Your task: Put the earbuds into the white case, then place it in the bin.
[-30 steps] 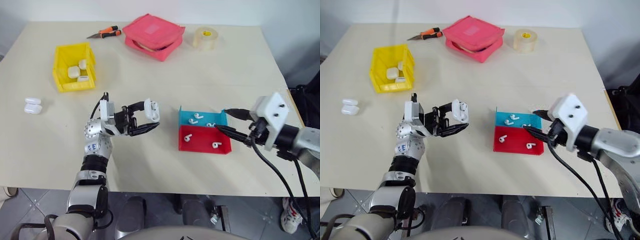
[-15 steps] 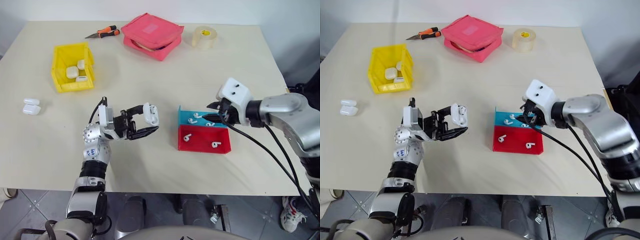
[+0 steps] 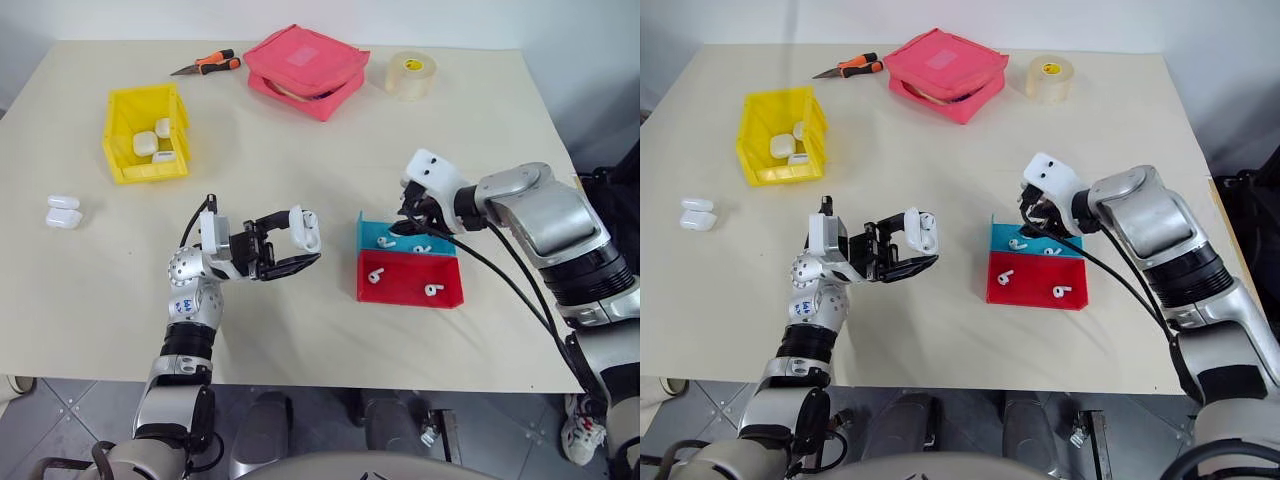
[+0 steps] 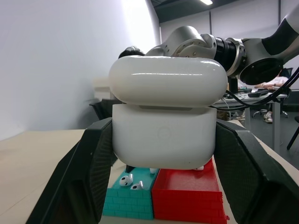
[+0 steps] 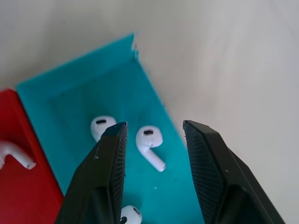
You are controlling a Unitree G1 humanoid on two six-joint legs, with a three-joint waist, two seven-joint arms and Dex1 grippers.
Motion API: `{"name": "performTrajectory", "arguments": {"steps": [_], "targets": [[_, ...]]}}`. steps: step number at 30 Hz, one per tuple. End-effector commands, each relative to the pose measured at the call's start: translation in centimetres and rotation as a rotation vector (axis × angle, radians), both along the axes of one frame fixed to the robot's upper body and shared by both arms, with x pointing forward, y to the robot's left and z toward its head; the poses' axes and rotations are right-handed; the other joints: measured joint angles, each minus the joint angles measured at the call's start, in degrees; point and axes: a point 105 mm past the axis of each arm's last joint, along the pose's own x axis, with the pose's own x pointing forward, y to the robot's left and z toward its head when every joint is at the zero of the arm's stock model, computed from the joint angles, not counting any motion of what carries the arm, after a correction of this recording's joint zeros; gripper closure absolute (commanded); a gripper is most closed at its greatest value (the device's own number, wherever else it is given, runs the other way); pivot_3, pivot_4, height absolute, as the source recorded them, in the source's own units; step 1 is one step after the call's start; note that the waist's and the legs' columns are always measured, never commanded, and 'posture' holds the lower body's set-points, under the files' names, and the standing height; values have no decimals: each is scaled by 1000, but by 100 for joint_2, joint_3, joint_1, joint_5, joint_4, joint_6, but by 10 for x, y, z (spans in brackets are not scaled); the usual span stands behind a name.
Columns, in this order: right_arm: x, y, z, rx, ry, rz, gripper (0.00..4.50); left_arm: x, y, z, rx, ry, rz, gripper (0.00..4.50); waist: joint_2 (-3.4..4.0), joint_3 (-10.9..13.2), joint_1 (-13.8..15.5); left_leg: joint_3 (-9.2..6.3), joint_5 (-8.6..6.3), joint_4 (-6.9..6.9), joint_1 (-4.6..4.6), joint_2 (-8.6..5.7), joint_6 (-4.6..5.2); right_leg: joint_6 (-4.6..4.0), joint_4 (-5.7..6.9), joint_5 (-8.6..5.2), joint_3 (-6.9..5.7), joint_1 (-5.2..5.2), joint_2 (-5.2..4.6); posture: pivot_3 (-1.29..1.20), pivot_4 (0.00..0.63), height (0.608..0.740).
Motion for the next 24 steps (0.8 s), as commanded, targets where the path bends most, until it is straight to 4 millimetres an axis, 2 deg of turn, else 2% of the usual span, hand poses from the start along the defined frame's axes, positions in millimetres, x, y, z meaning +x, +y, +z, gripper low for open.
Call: {"name": "performTrajectory", "arguments": {"steps": [1, 21, 24], "targets": [[5, 2, 10, -18, -34, 11, 2532, -1, -1, 5, -10, -29, 0, 1701, 1, 1, -3, 0, 0, 0, 0, 0, 0, 0, 0, 0, 0, 0, 0, 0, 150, 740], [13, 6, 0, -19, -1, 0, 2532, -3, -2, 6, -11, -30, -3, 1701, 12, 7, -42, 1, 0, 0, 0, 1, -1, 0, 3, 0, 0, -2, 1, 0, 150, 740], [12, 7, 0, -24, 1, 10, 3099, -3, -2, 6, -10, -30, -2, 1701, 12, 7, -48, 1, 0, 0, 0, 1, -1, 0, 4, 0, 0, -2, 1, 0, 150, 740]]}}
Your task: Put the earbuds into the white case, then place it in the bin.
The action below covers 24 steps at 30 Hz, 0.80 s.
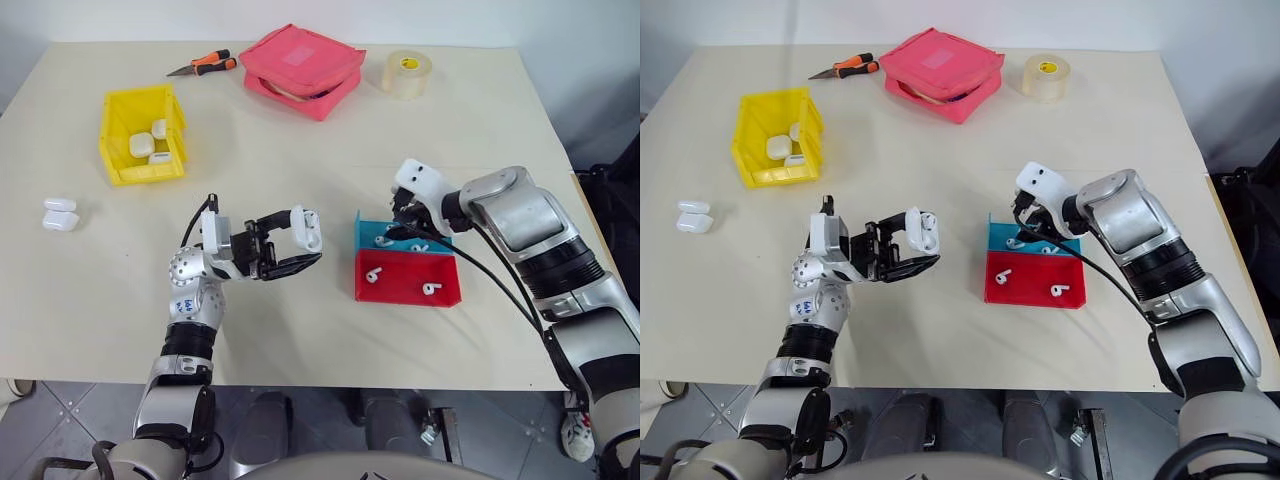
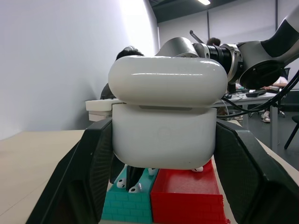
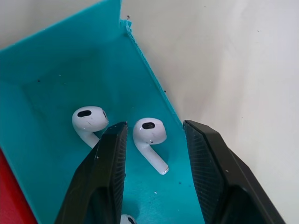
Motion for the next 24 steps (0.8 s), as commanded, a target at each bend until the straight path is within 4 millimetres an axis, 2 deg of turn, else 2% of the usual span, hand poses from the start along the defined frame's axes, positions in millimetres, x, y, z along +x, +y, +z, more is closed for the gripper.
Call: {"name": "performTrajectory", "arguments": {"steps": [1, 3, 5, 9, 13, 15, 18, 24], "targets": [[1, 3, 13, 2, -41, 25, 3442, -3, 0, 4, -10, -27, 1, 1701, 0, 0, -2, 0, 0, 0, 0, 0, 0, 0, 0, 0, 0, 0, 0, 0, 150, 740], [-1, 5, 14, 6, -43, 36, 4024, -3, 0, 5, -11, -28, 1, 1701, 0, 0, -2, 0, 0, 0, 0, 0, 0, 0, 0, 0, 0, 0, 0, 0, 150, 740], [-3, 7, 19, 18, -61, 47, 4022, -4, 0, 5, -12, -28, -1, 1701, 2, 1, -8, 0, 0, 0, 0, 0, 0, 0, 0, 0, 0, 0, 0, 0, 150, 740], [-7, 12, 43, 101, -157, 53, 4022, -5, -2, 4, -13, -27, -10, 1701, 3, 2, -24, 0, 0, 0, -10, -1, -1, 0, 4, 0, 0, -13, -1, 0, 150, 740], [-27, 25, 79, 315, -319, 142, 4022, -10, -5, 2, -13, -19, -35, 1701, 2, 2, -17, -1, 0, 0, -14, 0, -2, 0, 6, 0, 0, -17, -2, 0, 150, 740], [-49, 33, 97, 471, -423, 225, 4022, -12, -6, 0, -14, -11, -47, 1701, 2, 2, -19, -1, 0, 0, -15, -1, -3, 0, 6, 0, 1, -18, -2, 0, 150, 740], [-91, 38, 96, 606, -397, 293, 4022, -13, -9, -1, -16, 4, -63, 1701, 2, 2, 30, -3, -1, 0, -15, 2, -3, 1, 7, 1, -1, -18, 0, 0, 150, 740], [-141, 60, 107, 900, -364, 373, 4022, -10, -10, -1, -15, 15, -74, 1701, 2, 2, 21, -2, 0, 1, -2, 3, -3, 3, 20, 1, 6, -11, 1, 0, 150, 740]]}}
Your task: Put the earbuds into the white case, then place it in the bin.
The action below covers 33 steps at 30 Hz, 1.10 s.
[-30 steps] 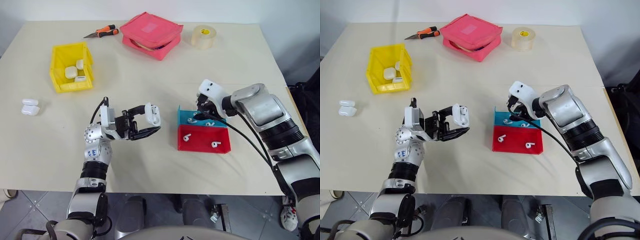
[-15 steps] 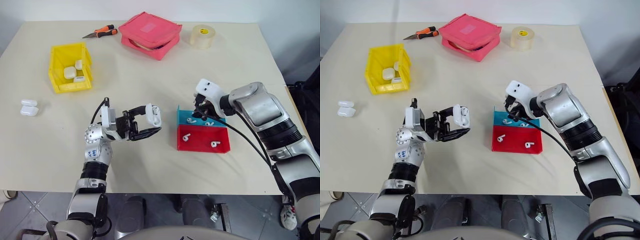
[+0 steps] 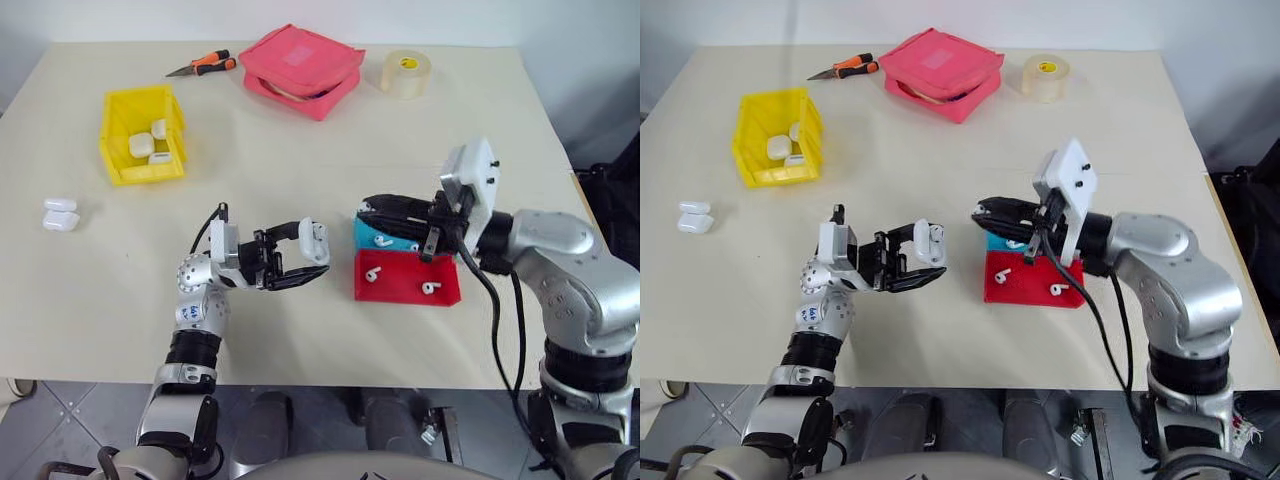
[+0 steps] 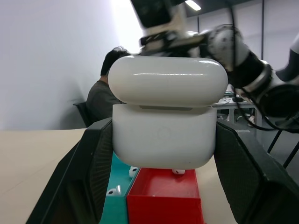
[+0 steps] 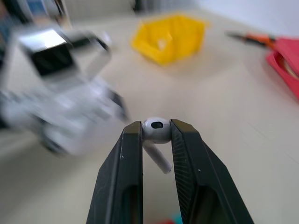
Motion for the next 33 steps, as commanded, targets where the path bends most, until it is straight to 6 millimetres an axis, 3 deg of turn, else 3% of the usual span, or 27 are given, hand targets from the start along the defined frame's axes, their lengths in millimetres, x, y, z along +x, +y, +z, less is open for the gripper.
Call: {"name": "performTrajectory", "arguments": {"steps": [1, 10, 23, 33], "targets": [[-25, 11, 17, 138, -27, 59, 4022, 1, -1, 8, -15, -22, -17, 1701, 0, 0, -12, -3, 0, 0, 1, 3, 0, -1, 1, -1, -3, 1, 2, 0, 150, 740], [-34, 35, 2, 249, 99, 69, 4022, 7, -6, 18, -30, -39, -44, 1701, 0, 0, -7, -3, 0, 0, 1, -2, 0, -5, 4, -3, -4, 1, 0, 0, 150, 740], [-14, 39, -22, 296, 127, -14, 4022, 5, -11, 28, -75, -48, -56, 1701, 0, 0, -33, -3, 0, 0, 1, -2, 0, -6, 0, -4, -4, 3, 4, 0, 150, 740], [-16, 41, -38, 289, 169, -12, 4022, 5, -11, 33, -95, -49, -51, 1701, 0, 0, -40, -4, 0, 0, 1, -2, 0, -6, -1, -4, -4, 4, 4, 0, 150, 740]]}}
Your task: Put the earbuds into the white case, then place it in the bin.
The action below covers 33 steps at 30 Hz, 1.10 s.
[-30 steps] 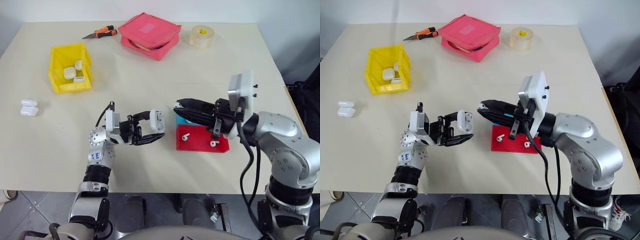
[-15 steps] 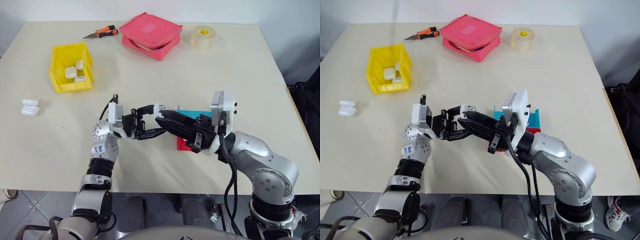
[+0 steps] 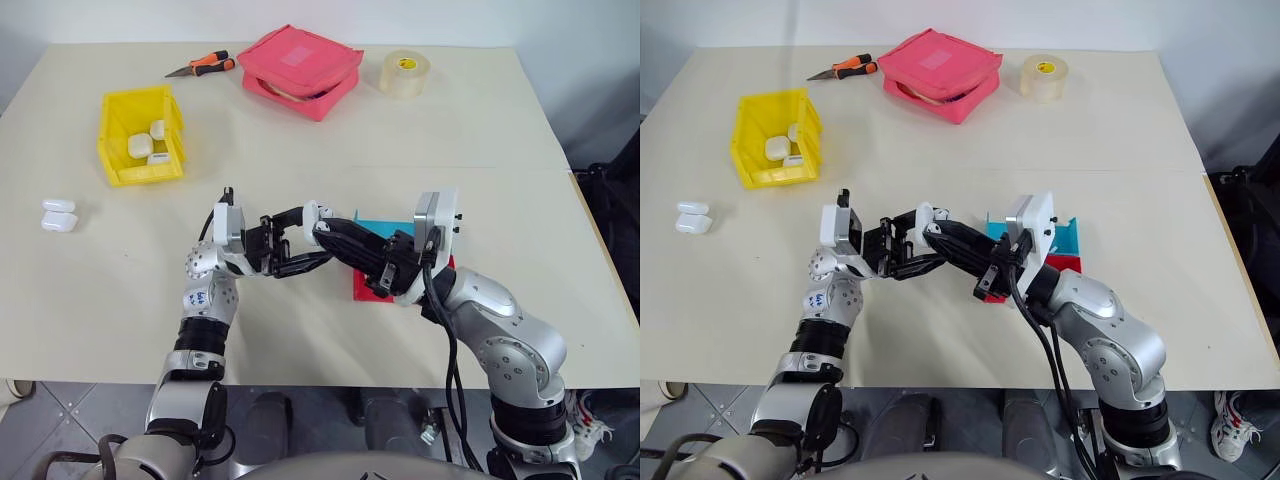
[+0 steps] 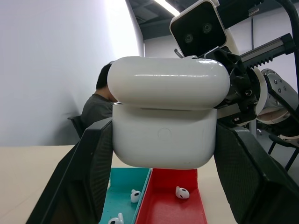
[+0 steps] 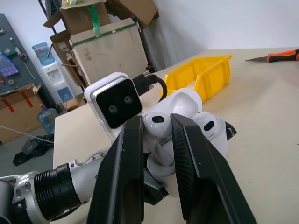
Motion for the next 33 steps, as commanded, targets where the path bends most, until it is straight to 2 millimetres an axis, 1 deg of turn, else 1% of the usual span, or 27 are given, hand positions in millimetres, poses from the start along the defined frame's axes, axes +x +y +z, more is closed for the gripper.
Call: {"name": "performTrajectory", "arguments": {"steps": [1, 4, 8, 14, 19, 23, 27, 33], "targets": [[-4, 1, -10, -20, 23, 21, 4022, -3, -1, 17, -45, -57, -1, 1701, 0, 0, -3, 0, 0, 0, 0, 0, 0, 0, 0, 0, 0, 0, 0, 0, 150, 740], [-2, -4, -17, -61, 28, 9, 4022, -1, 1, 18, -47, -55, 1, 1701, 0, 0, -9, 0, 0, 0, 0, 0, 0, 0, 0, 0, 0, 1, 0, 0, 150, 740], [2, -11, -22, -113, 22, 6, 4022, 1, 2, 20, -45, -61, 6, 1701, 0, 0, -27, -1, 0, 0, 0, 1, 0, 0, -1, 0, 0, 1, 1, 0, 150, 740], [6, -19, -23, -176, 5, 33, 4022, 3, 2, 21, -51, -70, 2, 1701, 0, 0, -50, -2, 0, 0, 0, 2, 0, 0, -2, 0, -1, 1, 2, 0, 150, 740], [11, -28, -24, -200, 5, 20, 4022, 4, 3, 23, -54, -78, 11, 1701, 0, 0, -47, -2, 0, 0, 0, 2, 0, 0, -2, 0, -2, 1, 2, 0, 150, 740], [10, -34, -25, -209, 14, 7, 4022, 5, 6, 23, -53, -81, 24, 1701, 0, 0, -42, -2, 0, 0, 0, 1, 0, 0, -2, 0, -1, 1, 1, 0, 150, 740], [10, -33, -28, -212, 29, 17, 4022, 5, 6, 21, -54, -81, 24, 1701, 0, 0, -47, -1, 0, 0, -1, 2, 0, 0, -2, 0, -1, 1, 1, 0, 150, 740], [16, -28, -32, -200, 49, 32, 4022, 3, 3, 20, -59, -85, 11, 1701, 0, 0, -49, -2, 0, 0, 0, 4, 0, 0, -2, 0, -2, 1, 2, 0, 150, 740]]}}
